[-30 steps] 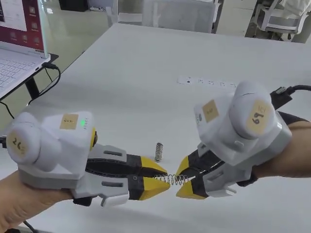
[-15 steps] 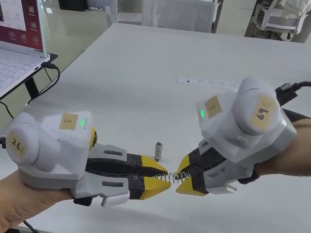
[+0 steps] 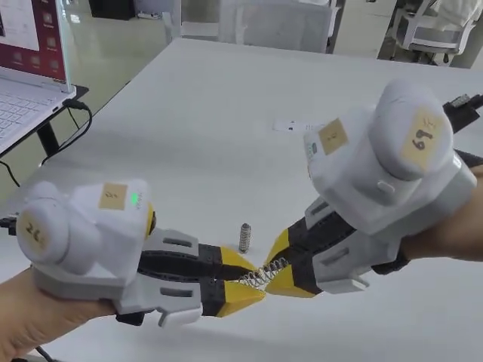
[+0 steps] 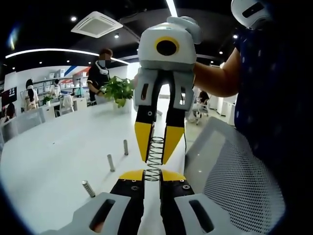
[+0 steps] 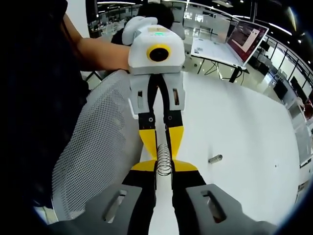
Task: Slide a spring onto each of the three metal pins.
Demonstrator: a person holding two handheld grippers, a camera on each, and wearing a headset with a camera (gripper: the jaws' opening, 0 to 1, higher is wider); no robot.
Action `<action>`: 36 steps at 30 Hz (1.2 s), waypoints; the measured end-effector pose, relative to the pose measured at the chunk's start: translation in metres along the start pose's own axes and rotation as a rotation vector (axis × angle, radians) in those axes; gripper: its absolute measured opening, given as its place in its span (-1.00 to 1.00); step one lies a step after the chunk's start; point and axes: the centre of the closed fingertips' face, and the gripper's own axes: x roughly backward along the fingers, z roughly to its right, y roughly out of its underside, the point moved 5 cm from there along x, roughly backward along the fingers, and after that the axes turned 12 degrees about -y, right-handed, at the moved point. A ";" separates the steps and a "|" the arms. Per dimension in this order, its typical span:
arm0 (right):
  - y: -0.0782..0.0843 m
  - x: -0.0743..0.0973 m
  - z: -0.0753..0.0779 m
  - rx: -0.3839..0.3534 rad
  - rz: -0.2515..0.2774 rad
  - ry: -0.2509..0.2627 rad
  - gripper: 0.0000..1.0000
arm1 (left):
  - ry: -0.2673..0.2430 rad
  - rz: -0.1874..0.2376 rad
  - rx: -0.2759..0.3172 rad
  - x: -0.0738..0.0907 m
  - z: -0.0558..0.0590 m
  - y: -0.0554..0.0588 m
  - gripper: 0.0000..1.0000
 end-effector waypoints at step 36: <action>-0.002 0.011 0.009 -0.003 -0.065 0.045 -0.84 | -0.004 -0.038 0.019 0.000 -0.001 0.013 -0.91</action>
